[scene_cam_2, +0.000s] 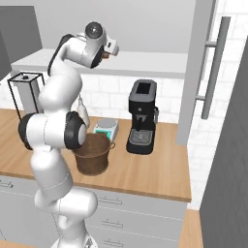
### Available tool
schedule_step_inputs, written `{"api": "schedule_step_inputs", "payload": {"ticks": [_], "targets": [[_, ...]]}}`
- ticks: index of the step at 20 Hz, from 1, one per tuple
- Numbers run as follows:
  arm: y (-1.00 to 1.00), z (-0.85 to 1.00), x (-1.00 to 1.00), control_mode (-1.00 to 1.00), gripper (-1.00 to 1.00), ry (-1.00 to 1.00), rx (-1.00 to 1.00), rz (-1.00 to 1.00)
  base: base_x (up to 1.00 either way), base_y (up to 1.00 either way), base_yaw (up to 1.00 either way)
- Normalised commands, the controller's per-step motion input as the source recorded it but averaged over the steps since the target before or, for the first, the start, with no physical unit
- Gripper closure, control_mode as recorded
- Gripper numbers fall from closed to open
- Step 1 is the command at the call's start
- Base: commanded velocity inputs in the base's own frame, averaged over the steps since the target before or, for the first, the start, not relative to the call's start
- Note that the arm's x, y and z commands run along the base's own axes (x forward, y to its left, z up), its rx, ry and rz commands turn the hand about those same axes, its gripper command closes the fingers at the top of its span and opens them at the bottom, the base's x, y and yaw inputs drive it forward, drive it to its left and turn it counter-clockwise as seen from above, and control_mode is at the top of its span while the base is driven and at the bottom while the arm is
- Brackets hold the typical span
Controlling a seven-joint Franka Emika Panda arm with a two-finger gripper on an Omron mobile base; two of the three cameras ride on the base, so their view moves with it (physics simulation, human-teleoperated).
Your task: Open the cabinet, pick up the bread from the cabinet and place it in the basket. Then move the basket to the dining counter.
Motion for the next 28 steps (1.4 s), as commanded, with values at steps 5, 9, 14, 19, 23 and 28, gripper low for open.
{"api": "schedule_step_inputs", "payload": {"ticks": [5, 9, 14, 19, 23, 28], "targets": [[0.0, -0.07, 0.27, -1.0, -1.0, 0.02, 0.0, 0.02, 0.0, 0.0, 0.0], [0.0, -0.16, 0.02, -1.0, -1.0, 0.02, 0.0, 0.02, 0.0, 0.0, 0.0], [0.0, -0.3, 0.02, -1.0, -1.0, 0.0, 0.0, 0.04, 0.0, 0.0, 0.0], [0.03, -0.3, 0.2, -1.0, -1.0, 0.0, -0.01, 0.05, 0.0, 0.0, 0.0], [0.0, -0.02, 0.42, -1.0, -1.0, -0.02, -0.02, 0.06, 0.0, 0.0, 0.0], [0.0, 0.04, 0.35, -1.0, -1.0, -0.04, -0.05, 0.06, 0.0, 0.0, 0.0]]}}
